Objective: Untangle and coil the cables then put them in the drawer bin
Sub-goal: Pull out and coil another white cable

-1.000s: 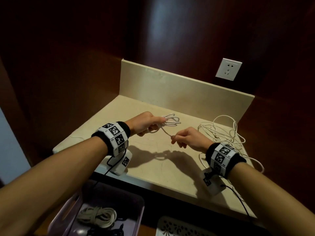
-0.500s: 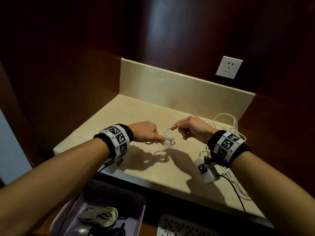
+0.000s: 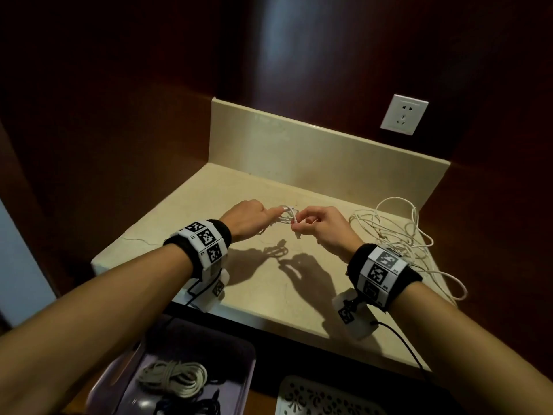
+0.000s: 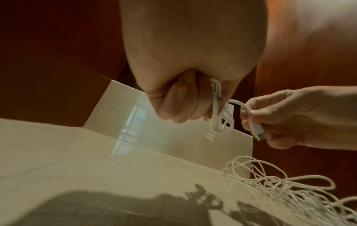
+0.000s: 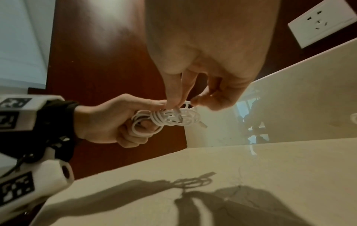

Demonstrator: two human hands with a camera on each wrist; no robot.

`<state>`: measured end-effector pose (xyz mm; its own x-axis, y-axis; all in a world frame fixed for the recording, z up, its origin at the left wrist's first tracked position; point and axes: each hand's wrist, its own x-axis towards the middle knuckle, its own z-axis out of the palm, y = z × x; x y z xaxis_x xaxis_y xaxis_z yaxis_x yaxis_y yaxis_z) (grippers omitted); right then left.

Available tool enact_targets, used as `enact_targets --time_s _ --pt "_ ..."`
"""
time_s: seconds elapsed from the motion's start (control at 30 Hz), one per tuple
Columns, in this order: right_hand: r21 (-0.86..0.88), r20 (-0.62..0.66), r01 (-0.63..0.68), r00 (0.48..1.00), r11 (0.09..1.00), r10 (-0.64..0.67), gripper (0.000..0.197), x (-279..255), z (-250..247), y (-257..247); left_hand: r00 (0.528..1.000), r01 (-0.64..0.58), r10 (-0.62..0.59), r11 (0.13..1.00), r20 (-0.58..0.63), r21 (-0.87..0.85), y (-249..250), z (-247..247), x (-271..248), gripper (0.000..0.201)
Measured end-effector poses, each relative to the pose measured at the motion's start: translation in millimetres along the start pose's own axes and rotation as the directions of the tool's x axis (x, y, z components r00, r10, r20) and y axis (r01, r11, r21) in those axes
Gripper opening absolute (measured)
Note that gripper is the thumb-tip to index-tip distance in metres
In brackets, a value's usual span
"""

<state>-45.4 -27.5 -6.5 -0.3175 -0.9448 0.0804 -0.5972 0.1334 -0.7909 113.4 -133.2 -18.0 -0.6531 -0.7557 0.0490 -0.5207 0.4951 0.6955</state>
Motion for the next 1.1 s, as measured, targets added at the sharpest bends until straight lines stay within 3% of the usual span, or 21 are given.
enact_targets --time_s 0.07,0.2,0.33,0.53,0.7,0.87,1.1 --pt "0.007 -0.040 -0.003 0.999 1.000 0.003 0.002 0.4 2.3 0.8 1.000 0.005 -0.006 1.000 -0.006 -0.019 0.4 1.0 1.2 0.061" --pt "0.197 -0.022 -0.014 1.000 0.980 0.019 0.006 -3.1 6.6 -3.7 1.000 0.029 -0.029 0.994 0.000 -0.107 7.7 1.7 2.2 0.059" --pt "0.238 -0.014 0.014 1.000 0.971 -0.011 0.007 -1.9 12.0 -2.4 0.997 0.054 -0.044 0.981 0.059 -0.187 15.2 0.4 4.3 0.056" --pt "0.184 -0.091 0.118 0.991 0.976 -0.102 0.012 0.5 13.2 11.6 0.987 0.092 -0.048 0.952 0.156 -0.292 13.7 -1.5 2.9 0.053" --pt "-0.073 -0.122 0.193 0.972 0.978 -0.201 0.017 2.1 4.5 12.7 0.977 0.116 -0.050 0.940 0.208 -0.320 10.7 -0.7 1.3 0.048" --pt "0.317 0.029 0.097 0.993 0.944 -0.111 0.016 -0.6 4.2 12.7 0.958 0.157 -0.042 0.905 0.285 -0.396 13.8 -0.7 -0.4 0.034" --pt "0.323 0.012 0.011 1.000 0.946 -0.016 0.015 -3.7 3.1 8.3 0.948 0.190 -0.048 0.879 0.316 -0.438 14.6 6.8 -1.9 0.037"
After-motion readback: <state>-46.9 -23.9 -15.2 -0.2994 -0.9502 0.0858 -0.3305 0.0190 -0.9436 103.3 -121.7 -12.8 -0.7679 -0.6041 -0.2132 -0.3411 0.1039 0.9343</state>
